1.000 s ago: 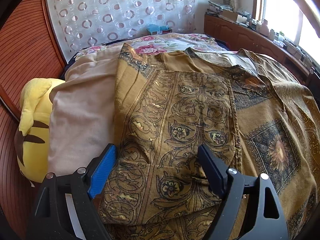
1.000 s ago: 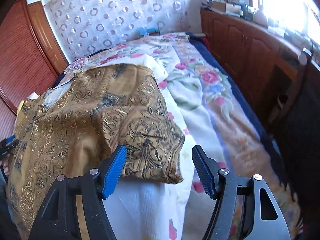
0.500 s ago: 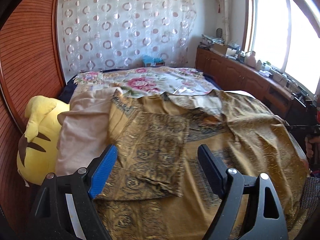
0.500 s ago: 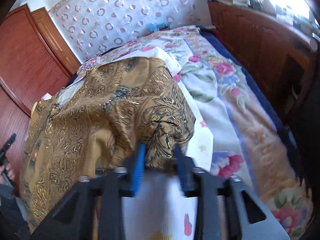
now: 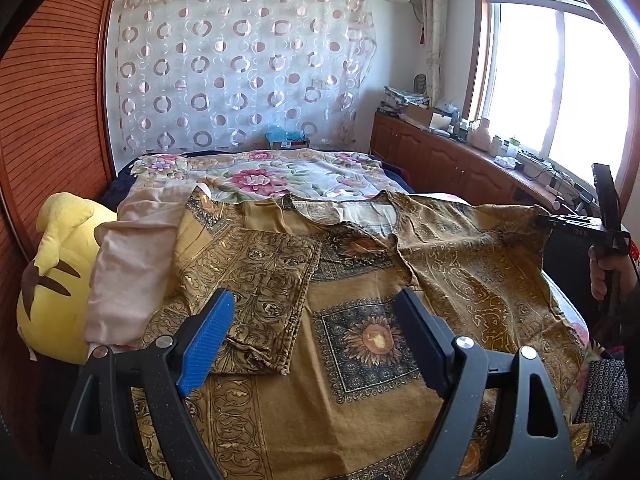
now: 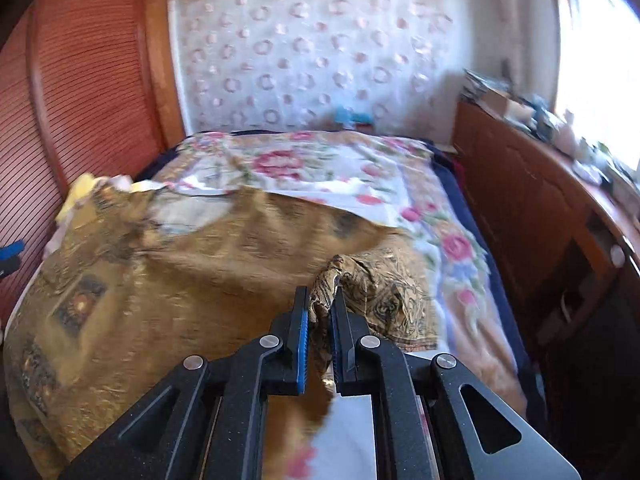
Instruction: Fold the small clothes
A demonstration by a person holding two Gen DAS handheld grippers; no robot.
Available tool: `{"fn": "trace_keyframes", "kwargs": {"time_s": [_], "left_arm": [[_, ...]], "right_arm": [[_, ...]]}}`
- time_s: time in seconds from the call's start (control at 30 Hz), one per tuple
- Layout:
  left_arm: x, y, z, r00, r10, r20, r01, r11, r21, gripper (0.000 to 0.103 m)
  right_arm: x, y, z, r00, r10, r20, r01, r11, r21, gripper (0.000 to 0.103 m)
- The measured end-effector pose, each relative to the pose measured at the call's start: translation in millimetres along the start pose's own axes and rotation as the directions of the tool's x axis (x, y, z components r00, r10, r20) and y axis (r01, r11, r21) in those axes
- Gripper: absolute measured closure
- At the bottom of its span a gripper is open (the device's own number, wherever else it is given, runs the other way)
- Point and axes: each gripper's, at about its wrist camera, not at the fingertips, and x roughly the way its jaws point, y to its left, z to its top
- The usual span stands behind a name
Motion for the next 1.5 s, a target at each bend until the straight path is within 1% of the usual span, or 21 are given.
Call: {"fn": "trace_keyframes", "kwargs": {"time_s": [0.07,0.13,0.23,0.4,0.43,0.5,0.57,0.63,0.7,0.73,0.77,0.87,0.93,1.13,1.27,1.37,1.4,1.43,1.5], "left_arm": [[-3,-4,-1,1.0,-0.004,0.005,0.004,1.0,0.004,0.019],[-5,-8,-2,1.0,-0.008,0.008,0.008,1.0,0.008,0.019],[-7,-14,-3,1.0,-0.013,0.015,0.013,1.0,0.021,0.019],[-10,-22,-6,0.999,-0.028,0.021,0.027,0.999,0.032,0.019],[-10,-24,-6,0.999,-0.029,0.022,0.029,0.999,0.035,0.019],[-11,-28,-6,0.999,-0.032,0.023,0.031,0.999,0.044,0.019],[-12,-31,-6,0.999,-0.034,0.026,0.033,0.998,0.049,0.019],[-13,-33,-6,0.999,-0.04,0.028,0.038,0.998,0.05,0.019],[-14,-36,-6,0.999,-0.041,0.03,0.04,0.998,0.055,0.019],[-15,-38,-6,0.999,-0.042,0.031,0.04,0.998,0.056,0.019],[-15,-39,-6,0.999,-0.043,0.031,0.041,0.998,0.057,0.019],[-14,-42,-6,0.998,-0.05,0.028,0.048,0.997,0.058,0.019],[-15,-44,-6,0.998,-0.053,0.028,0.051,0.997,0.063,0.019],[-16,-48,-7,0.998,-0.06,0.027,0.058,0.996,0.07,0.019],[-13,-51,-8,0.998,-0.059,0.019,0.057,0.995,0.076,0.019],[-10,-51,-10,0.998,-0.056,0.01,0.055,0.996,0.072,0.019],[-9,-51,-10,0.999,-0.053,0.007,0.053,0.996,0.07,0.019],[-8,-50,-11,0.999,-0.053,0.005,0.052,0.996,0.069,0.019],[-8,-48,-13,0.999,-0.053,0.0,0.053,0.996,0.065,0.019]], "right_arm": [[2,19,-1,0.999,0.042,-0.006,-0.042,0.999,-0.024,0.094],[7,30,-8,0.997,0.069,-0.03,-0.07,0.996,-0.046,0.094],[17,43,-21,0.994,0.079,-0.074,-0.084,0.994,-0.074,0.093],[28,51,-40,0.988,0.099,-0.121,-0.108,0.992,-0.065,0.093],[31,51,-40,0.988,0.093,-0.124,-0.102,0.992,-0.07,0.089],[32,52,-38,0.988,0.093,-0.125,-0.102,0.993,-0.066,0.087],[28,53,-39,0.987,0.103,-0.124,-0.111,0.992,-0.06,0.081],[21,55,-39,0.987,0.114,-0.113,-0.121,0.991,-0.059,0.08],[13,59,-37,0.987,0.127,-0.097,-0.134,0.989,-0.065,0.074],[8,60,-36,0.988,0.124,-0.088,-0.13,0.989,-0.068,0.067],[5,62,-36,0.99,0.118,-0.074,-0.123,0.99,-0.067,0.062],[0,58,-33,0.994,0.097,-0.047,-0.1,0.993,-0.06,0.058],[-1,49,-33,0.996,0.074,-0.044,-0.076,0.996,-0.046,0.056],[26,32,-33,0.997,0.029,-0.075,-0.028,0.999,0.016,0.056],[59,12,-27,0.989,0.036,-0.141,-0.023,0.995,0.095,0.056],[85,-8,-18,0.98,0.056,-0.191,-0.022,0.984,0.18,0.056],[91,-13,-17,0.977,0.071,-0.201,-0.028,0.978,0.207,0.056],[94,-15,-15,0.978,0.084,-0.191,-0.039,0.973,0.226,0.056],[100,-17,-11,0.977,0.1,-0.189,-0.053,0.969,0.241,0.056]]}}
